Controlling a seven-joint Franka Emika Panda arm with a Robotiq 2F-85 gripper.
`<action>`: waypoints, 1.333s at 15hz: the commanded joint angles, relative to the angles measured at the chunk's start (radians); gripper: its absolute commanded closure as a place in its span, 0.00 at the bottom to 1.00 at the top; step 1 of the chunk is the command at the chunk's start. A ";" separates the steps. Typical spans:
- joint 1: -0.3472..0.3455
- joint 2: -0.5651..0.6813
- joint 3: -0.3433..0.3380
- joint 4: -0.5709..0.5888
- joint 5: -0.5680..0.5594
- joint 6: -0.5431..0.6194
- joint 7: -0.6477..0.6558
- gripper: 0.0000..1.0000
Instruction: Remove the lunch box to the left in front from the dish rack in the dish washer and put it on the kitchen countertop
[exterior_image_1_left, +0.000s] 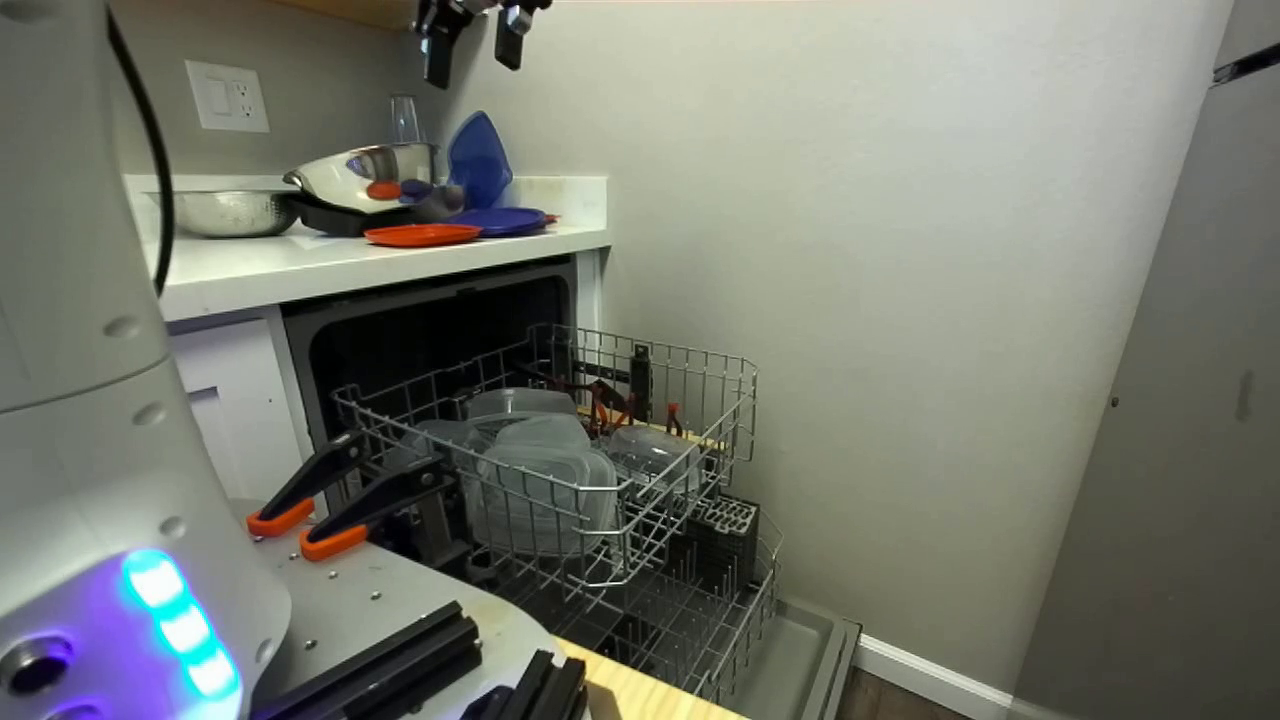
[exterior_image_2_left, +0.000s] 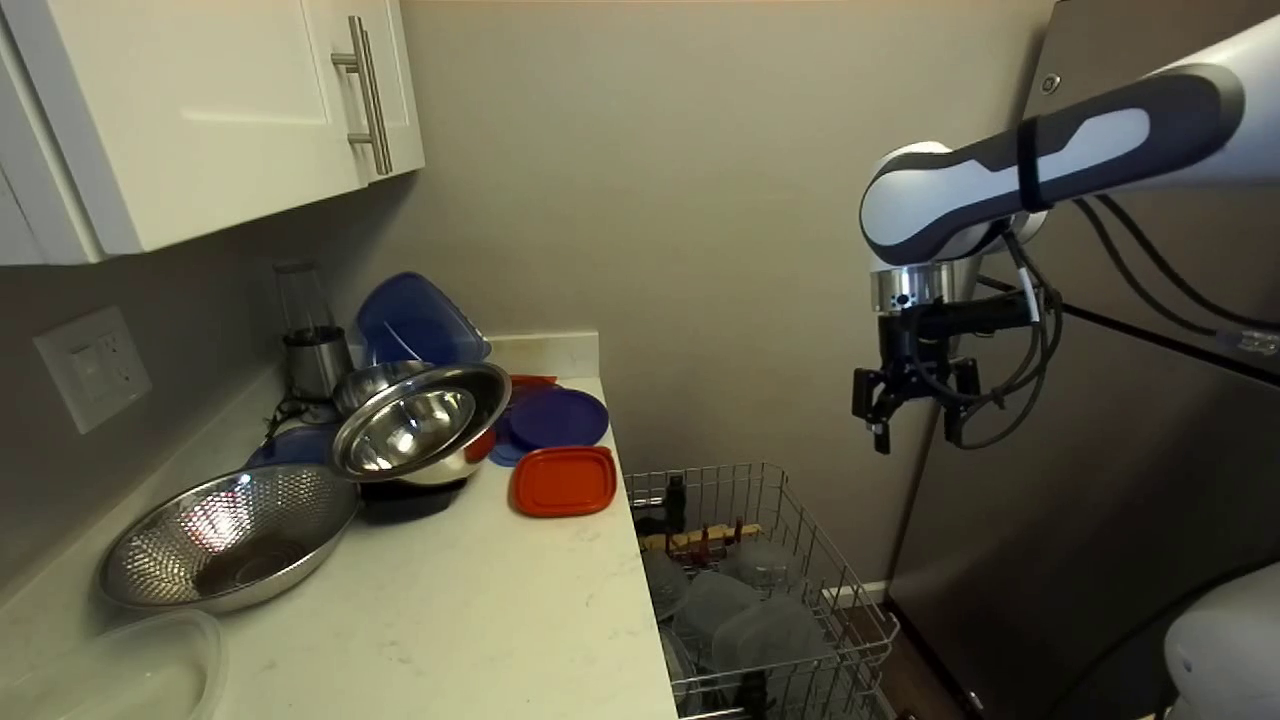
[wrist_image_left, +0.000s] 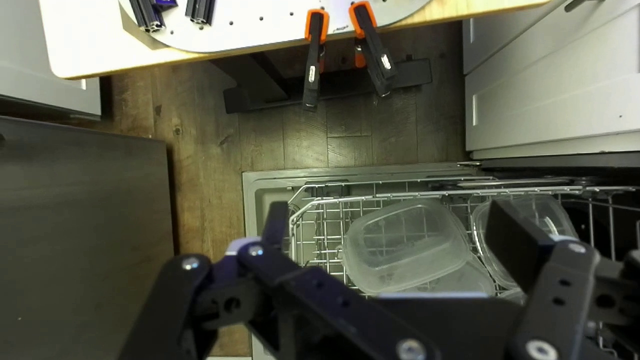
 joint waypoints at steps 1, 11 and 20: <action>-0.018 0.138 -0.005 0.055 -0.035 0.041 0.048 0.00; -0.009 0.472 -0.065 0.167 -0.022 0.194 0.150 0.00; 0.004 0.564 -0.088 0.219 -0.016 0.186 0.124 0.00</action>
